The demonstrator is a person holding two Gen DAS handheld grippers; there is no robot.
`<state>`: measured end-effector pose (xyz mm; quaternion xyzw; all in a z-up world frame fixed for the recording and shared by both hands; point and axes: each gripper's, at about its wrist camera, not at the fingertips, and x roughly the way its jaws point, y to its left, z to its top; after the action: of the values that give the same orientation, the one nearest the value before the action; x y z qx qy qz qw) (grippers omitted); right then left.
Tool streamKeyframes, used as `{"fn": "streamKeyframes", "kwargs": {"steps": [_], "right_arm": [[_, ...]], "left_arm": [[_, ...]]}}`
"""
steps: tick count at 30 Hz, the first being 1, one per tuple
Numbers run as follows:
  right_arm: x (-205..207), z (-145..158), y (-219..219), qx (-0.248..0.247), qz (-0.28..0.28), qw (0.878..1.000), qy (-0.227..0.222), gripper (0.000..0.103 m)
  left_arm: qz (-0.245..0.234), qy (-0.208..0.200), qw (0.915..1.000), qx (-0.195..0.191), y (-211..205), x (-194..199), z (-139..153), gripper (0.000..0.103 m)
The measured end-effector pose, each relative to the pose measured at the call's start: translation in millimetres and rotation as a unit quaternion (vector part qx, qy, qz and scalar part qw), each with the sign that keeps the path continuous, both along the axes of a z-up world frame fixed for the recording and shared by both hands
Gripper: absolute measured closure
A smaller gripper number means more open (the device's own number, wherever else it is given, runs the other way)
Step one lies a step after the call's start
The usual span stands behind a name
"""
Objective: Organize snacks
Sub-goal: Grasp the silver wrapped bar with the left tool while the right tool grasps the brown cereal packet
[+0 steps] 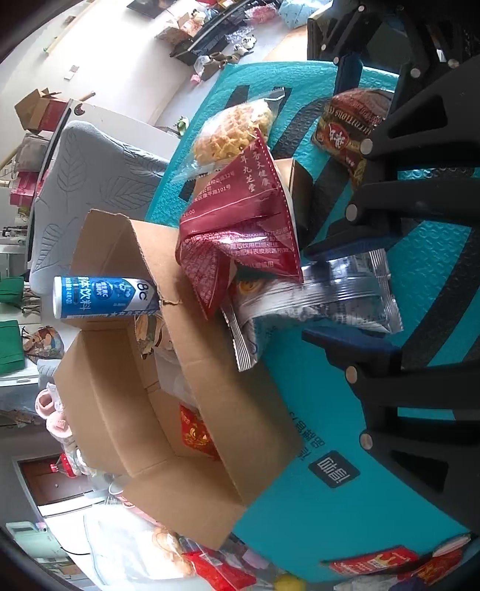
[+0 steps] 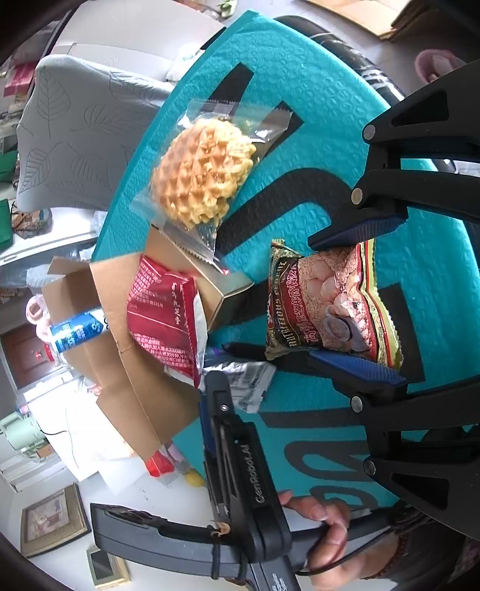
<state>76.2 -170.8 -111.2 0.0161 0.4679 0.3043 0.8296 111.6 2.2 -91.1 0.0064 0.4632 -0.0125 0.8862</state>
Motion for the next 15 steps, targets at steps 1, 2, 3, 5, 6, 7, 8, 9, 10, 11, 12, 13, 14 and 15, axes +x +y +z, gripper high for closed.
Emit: {"fn": "streamKeyframes", "kwargs": {"steps": [1,2,3,5,6,7,8,9,10,11,12,13,14,15], "right_arm": [[-0.6,0.1,-0.2,-0.001,-0.001,1.000,-0.002,0.048],[-1.3,0.2,-0.8,-0.003,-0.001,1.000,-0.004,0.048],[-1.2,-0.4,3.3,-0.005,0.000,1.000,-0.007,0.048],[-1.4,-1.1,6.3,-0.006,0.001,1.000,-0.006,0.048],[-2.1,-1.6,9.4,-0.006,0.000,1.000,-0.005,0.046],[-2.2,-2.4,9.3,-0.008,-0.001,1.000,-0.003,0.046],[-1.2,-2.5,9.7,-0.010,-0.003,1.000,-0.003,0.046],[-1.3,-3.3,11.8,-0.011,-0.003,1.000,-0.003,0.046],[-1.7,-3.8,12.4,-0.012,-0.004,1.000,-0.004,0.046],[-2.3,-4.3,12.7,-0.012,-0.005,1.000,-0.005,0.046],[-4.0,-4.6,13.0,-0.013,-0.006,1.000,-0.005,0.046],[-4.8,-4.6,12.8,-0.013,-0.007,1.000,-0.006,0.046],[-5.6,-4.6,12.5,-0.013,-0.008,1.000,-0.006,0.046],[-6.5,-4.6,12.0,-0.012,-0.009,1.000,-0.006,0.046]], "left_arm": [[-0.001,0.002,1.0000,-0.004,0.1,1.1,-0.8,0.067],[-0.004,0.004,0.9999,-0.013,0.3,2.5,-1.4,0.067],[-0.004,0.006,0.9998,-0.016,0.4,3.6,-2.1,0.067],[-0.004,0.010,0.9999,-0.014,0.0,7.0,-3.6,0.067],[-0.004,0.010,0.9999,-0.012,0.0,9.0,-5.0,0.067],[-0.004,0.012,0.9999,-0.008,-0.4,11.0,-6.5,0.066],[-0.002,0.012,0.9999,-0.007,-0.4,12.0,-7.3,0.066],[0.000,0.012,0.9999,-0.009,0.5,13.0,-8.4,0.067],[0.001,0.012,0.9999,-0.012,0.9,13.5,-10.0,0.066],[0.004,0.012,0.9998,-0.015,1.6,13.1,-10.9,0.066],[0.005,0.013,0.9997,-0.018,2.3,12.0,-11.1,0.067],[0.003,0.014,0.9997,-0.019,2.3,10.2,-11.3,0.067],[0.000,0.016,0.9997,-0.020,3.7,8.2,-11.8,0.069],[-0.002,0.019,0.9996,-0.022,4.2,5.1,-11.8,0.069]]}}
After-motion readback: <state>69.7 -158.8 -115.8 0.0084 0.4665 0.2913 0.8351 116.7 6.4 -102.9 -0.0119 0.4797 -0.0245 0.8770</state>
